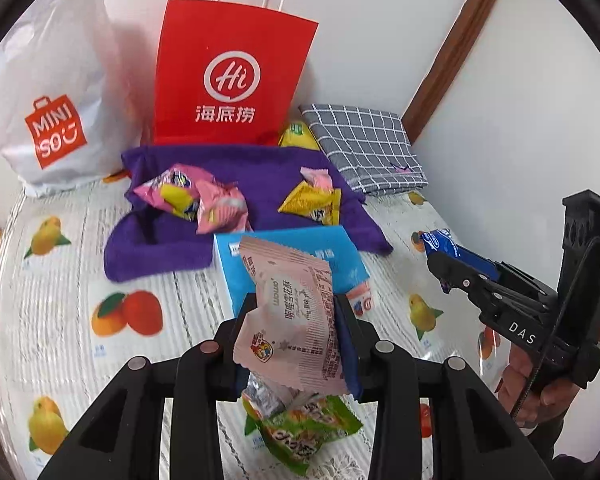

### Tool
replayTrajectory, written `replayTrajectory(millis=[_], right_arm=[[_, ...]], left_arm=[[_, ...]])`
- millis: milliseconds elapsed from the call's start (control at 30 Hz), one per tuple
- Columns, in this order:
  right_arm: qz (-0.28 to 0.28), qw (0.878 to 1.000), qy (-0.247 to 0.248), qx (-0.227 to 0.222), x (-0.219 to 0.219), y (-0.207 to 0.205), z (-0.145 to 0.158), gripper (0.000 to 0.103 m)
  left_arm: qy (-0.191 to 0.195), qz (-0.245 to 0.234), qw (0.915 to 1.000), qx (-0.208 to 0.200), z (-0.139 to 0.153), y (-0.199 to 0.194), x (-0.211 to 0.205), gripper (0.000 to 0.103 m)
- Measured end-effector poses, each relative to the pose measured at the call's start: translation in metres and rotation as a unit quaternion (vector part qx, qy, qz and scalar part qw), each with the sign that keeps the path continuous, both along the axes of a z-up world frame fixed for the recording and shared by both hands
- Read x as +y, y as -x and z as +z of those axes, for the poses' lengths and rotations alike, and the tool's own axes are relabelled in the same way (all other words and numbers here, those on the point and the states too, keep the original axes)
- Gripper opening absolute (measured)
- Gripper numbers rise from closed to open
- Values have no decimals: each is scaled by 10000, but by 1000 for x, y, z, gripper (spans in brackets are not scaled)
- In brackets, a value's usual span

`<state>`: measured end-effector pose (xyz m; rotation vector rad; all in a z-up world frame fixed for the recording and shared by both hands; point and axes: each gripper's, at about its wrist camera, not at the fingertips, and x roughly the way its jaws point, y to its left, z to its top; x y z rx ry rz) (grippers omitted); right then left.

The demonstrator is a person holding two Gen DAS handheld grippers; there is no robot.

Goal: Organize snacks
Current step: 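Carry the blue bag and pale pink packet toward the purple towel with both tools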

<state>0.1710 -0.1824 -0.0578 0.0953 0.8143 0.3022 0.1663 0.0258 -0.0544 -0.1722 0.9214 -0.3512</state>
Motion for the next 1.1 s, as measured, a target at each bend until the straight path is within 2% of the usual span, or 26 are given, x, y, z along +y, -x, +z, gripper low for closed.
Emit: replayTrajectory(millis=[500, 1100], right_arm=[[144, 9998, -39, -156, 21, -59, 17, 42], [376, 9990, 134, -199, 45, -139, 18, 42]], left_arm=[[-17, 73, 10000, 10, 12, -57, 13, 34], [15, 241, 9997, 79, 4, -119, 26, 34]])
